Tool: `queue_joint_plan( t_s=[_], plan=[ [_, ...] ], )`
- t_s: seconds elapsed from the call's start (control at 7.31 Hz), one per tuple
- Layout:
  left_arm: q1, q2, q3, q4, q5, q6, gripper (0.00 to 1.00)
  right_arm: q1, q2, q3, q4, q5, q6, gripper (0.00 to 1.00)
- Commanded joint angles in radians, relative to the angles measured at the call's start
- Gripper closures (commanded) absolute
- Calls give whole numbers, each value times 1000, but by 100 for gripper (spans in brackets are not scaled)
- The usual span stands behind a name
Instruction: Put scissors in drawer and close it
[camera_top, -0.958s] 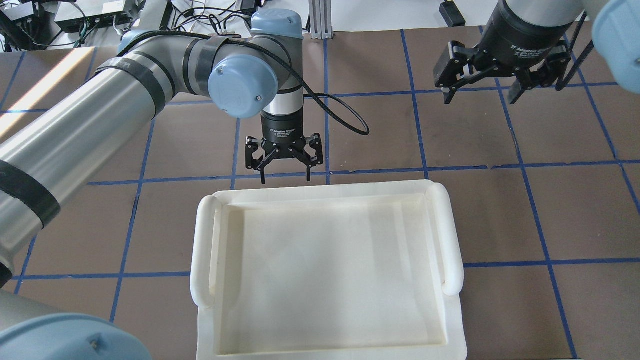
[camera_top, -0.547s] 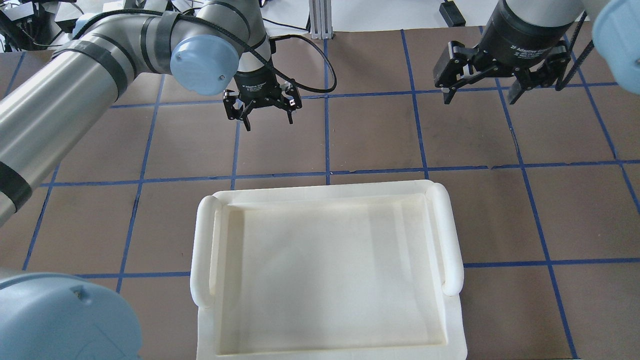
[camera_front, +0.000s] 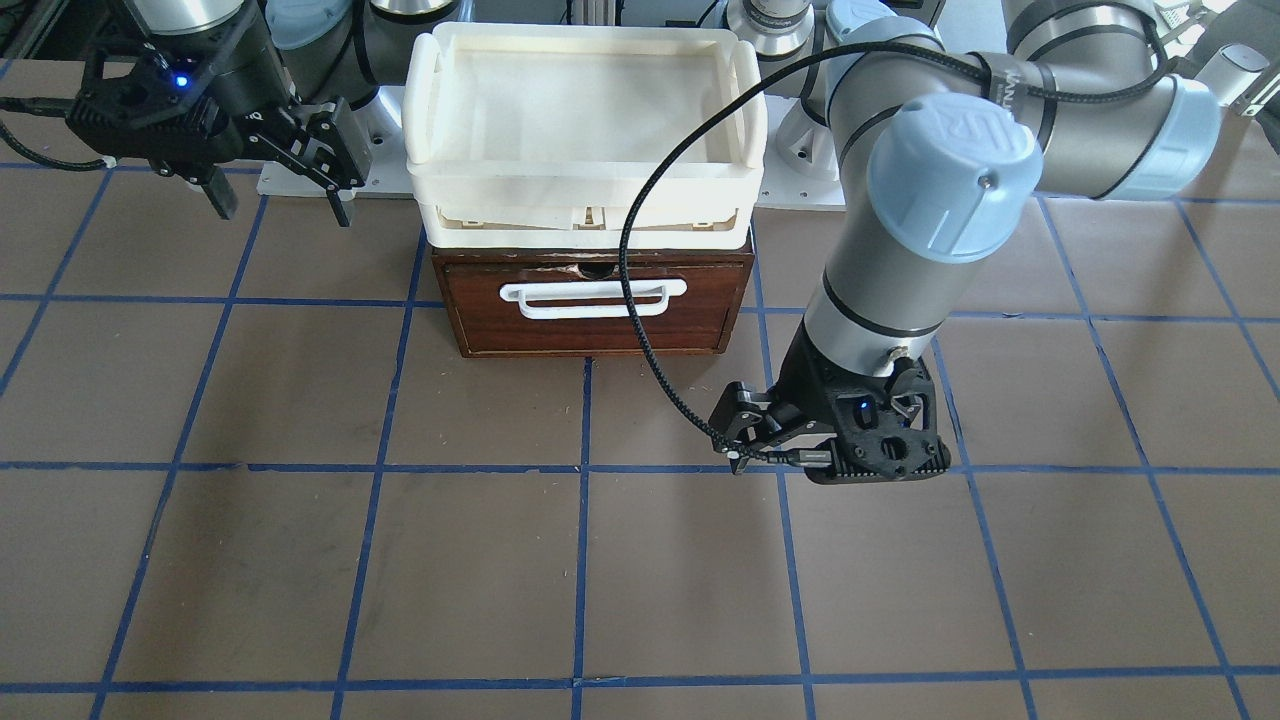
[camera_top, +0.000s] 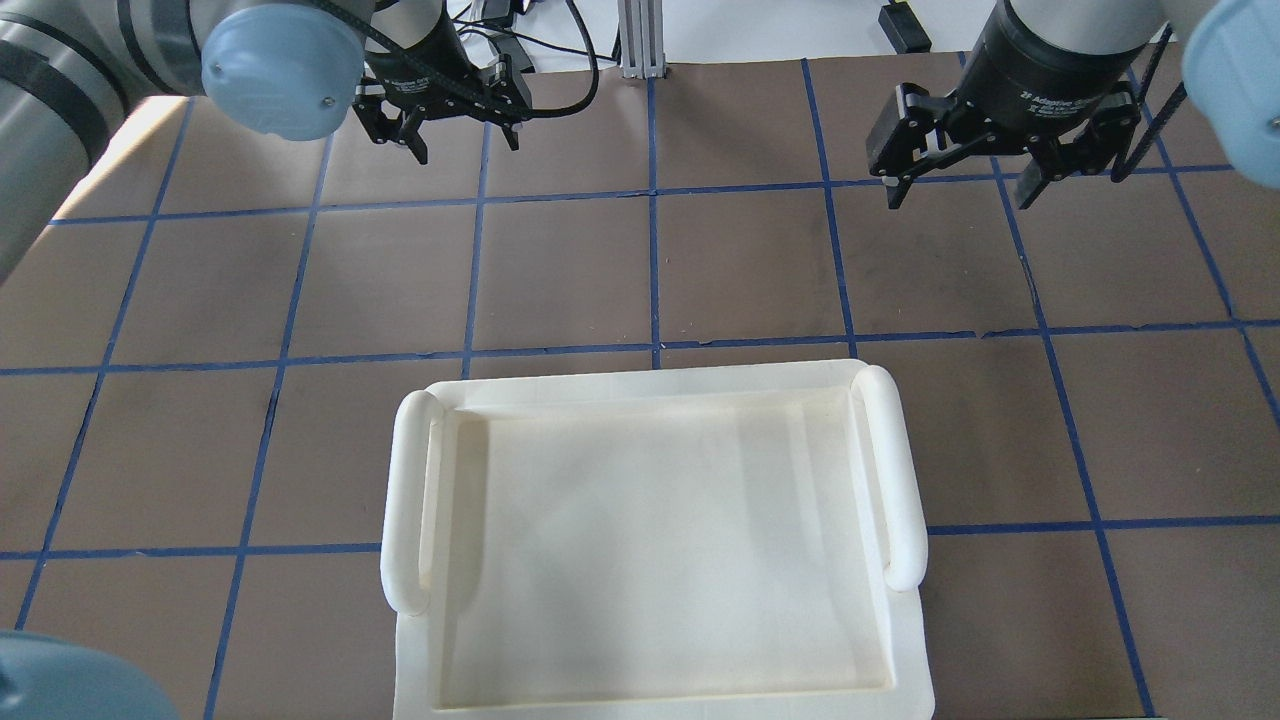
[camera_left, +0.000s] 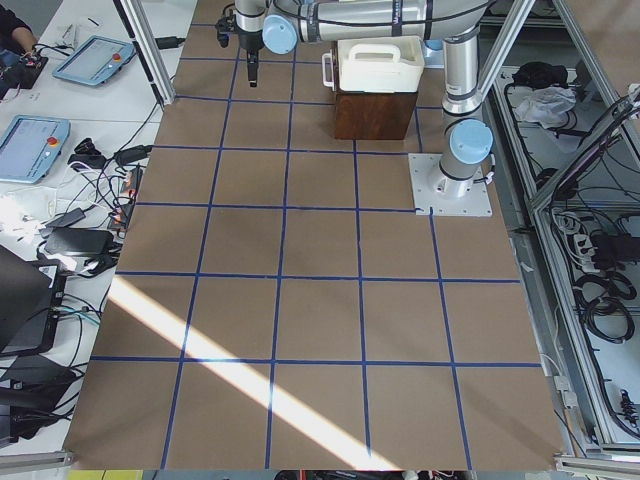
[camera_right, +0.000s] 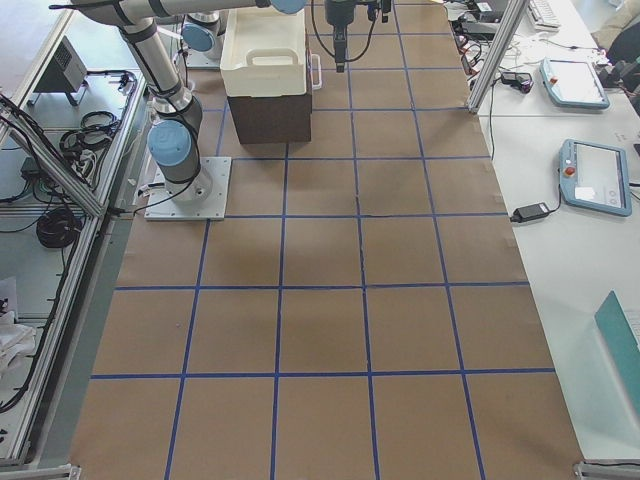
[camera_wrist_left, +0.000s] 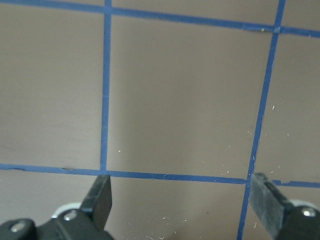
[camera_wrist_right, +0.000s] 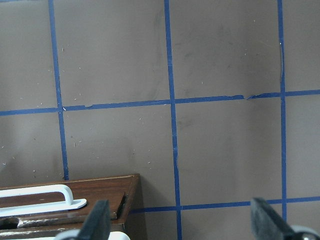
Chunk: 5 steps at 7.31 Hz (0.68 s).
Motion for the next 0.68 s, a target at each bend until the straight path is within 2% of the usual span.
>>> queue_joint_plan(
  t_s=[0.0,0.14,0.27,0.55],
  plan=[
    [27,109,-16,-89,29,126,0,0,-1,0,0,1,0,0],
    [54,152,-17,-116,32,140,0,0,0,0,0,1,0,0],
    [89,194,-33,-198,23,140,0,0,0,0,0,1,0,0],
    [123,261,-76,-237,30,140,0,0,0,0,0,1,0,0]
  ],
)
